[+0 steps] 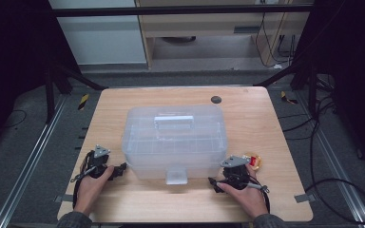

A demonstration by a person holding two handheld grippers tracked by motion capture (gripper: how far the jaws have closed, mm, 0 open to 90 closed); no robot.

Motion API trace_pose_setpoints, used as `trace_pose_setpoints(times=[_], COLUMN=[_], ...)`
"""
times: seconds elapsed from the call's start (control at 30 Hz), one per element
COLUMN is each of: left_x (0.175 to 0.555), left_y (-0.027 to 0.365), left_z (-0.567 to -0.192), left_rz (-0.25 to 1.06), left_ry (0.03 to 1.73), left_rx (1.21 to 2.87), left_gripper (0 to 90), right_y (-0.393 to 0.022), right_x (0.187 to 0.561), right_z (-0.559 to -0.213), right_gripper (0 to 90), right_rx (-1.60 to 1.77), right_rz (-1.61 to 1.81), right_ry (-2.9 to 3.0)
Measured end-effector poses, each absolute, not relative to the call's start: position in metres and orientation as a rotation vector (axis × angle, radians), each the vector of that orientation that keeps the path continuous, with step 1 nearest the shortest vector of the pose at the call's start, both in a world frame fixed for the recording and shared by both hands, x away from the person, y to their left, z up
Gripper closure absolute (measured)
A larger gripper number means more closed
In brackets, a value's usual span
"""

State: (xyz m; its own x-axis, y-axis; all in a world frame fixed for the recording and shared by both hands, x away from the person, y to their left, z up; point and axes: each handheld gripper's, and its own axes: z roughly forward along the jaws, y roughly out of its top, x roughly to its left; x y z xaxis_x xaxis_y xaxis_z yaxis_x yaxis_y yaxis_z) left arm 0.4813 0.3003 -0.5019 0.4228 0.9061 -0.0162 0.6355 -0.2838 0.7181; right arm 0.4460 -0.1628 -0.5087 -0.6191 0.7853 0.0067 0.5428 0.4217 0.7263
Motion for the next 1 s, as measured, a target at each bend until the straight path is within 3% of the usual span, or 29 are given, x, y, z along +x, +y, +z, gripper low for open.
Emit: trace_pose_setpoints(times=[0.07, 0.23, 0.5, 0.67, 0.8, 1.0], left_x=[0.474, 0.446, 0.423, 0.42, 0.418, 0.418], left_y=[0.296, 0.284, 0.269, 0.264, 0.26, 0.256], left_z=[-0.497, -0.484, -0.479, -0.474, -0.472, -0.466], left_rz=[0.559, 0.554, 0.491, 0.475, 0.474, 0.462], left_ry=[1.261, 1.137, 1.023, 1.011, 0.987, 0.949], left_rx=[2.05, 2.098, 2.142, 2.103, 2.097, 2.059], left_gripper=[9.2, 6.8, 4.0, 4.6, 7.0, 11.8], right_y=[-0.166, -0.177, -0.196, -0.202, -0.201, -0.193], right_x=[0.443, 0.427, 0.415, 0.416, 0.414, 0.416], right_z=[-0.503, -0.472, -0.439, -0.42, -0.398, -0.337], right_gripper=[15.6, 25.8, 27.1, 25.6, 29.2, 39.1], right_rx=[1.133, 1.066, 1.038, 1.054, 1.028, 0.9], right_rz=[1.019, 0.967, 0.955, 0.944, 0.941, 0.956], right_ry=[2.337, 2.269, 2.299, 2.288, 2.296, 2.326])
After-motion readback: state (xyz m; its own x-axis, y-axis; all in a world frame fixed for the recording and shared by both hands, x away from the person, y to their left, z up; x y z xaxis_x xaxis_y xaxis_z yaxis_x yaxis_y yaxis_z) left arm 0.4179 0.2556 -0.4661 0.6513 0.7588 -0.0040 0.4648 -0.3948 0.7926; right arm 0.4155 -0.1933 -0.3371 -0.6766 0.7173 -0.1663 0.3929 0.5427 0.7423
